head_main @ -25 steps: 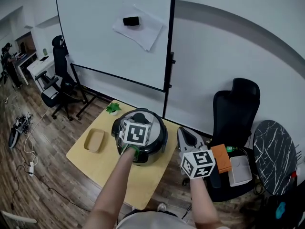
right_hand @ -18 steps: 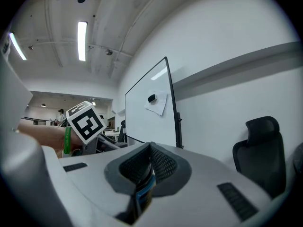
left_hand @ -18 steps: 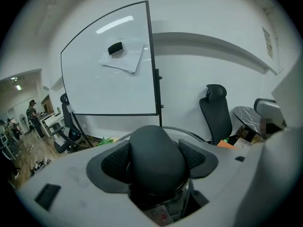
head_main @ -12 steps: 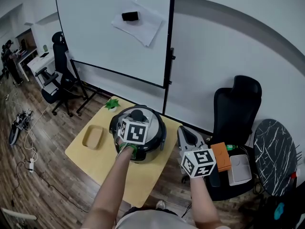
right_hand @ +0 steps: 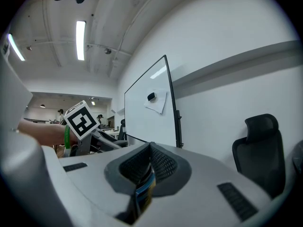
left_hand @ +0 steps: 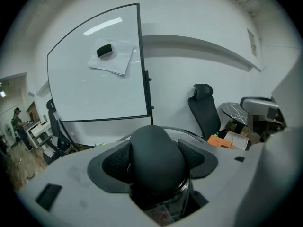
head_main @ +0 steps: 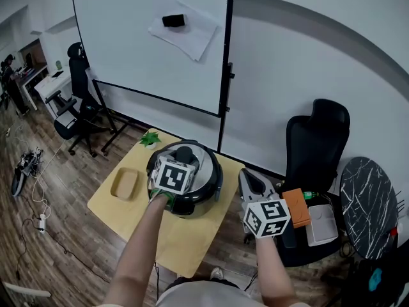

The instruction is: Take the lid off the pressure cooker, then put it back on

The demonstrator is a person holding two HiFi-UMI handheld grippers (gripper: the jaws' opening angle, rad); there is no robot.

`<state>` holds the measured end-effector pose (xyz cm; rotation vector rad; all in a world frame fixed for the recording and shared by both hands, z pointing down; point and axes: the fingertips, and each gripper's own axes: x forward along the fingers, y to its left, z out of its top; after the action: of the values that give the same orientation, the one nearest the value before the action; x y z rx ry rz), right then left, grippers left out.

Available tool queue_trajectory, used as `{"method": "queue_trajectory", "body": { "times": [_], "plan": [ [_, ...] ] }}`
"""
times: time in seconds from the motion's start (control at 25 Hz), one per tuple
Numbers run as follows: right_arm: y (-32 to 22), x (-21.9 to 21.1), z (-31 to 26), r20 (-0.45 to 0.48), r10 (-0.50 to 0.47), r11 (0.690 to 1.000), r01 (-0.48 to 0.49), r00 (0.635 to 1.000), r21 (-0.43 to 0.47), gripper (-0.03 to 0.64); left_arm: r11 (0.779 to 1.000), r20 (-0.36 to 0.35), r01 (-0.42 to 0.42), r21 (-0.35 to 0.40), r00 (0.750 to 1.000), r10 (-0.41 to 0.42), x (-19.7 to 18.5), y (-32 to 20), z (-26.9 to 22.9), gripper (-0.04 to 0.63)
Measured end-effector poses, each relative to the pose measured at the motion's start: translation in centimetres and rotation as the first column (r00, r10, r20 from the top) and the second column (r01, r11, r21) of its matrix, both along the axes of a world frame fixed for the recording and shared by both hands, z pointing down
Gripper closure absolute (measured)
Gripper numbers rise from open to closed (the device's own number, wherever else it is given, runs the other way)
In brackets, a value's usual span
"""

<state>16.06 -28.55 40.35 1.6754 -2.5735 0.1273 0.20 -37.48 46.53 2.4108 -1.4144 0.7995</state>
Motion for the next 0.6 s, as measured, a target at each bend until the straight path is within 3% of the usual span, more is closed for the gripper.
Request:
{"method": "queue_trajectory", "body": {
  "times": [0.28,0.6],
  "plan": [
    [0.4,-0.2,0.4,-0.010,0.029,1.000,-0.029,1.000,-0.009,0.615,0.980,-0.007,-0.199,0.003,0.980,0.199,0.4,0.5,0.0,0.279],
    [1.2,0.2,1.0,-0.023,0.079,0.996,-0.080,0.997,-0.028,0.615,0.923,-0.012,-0.384,0.012,0.923,0.384,0.7,0.9,-0.1,0.280]
  ]
}}
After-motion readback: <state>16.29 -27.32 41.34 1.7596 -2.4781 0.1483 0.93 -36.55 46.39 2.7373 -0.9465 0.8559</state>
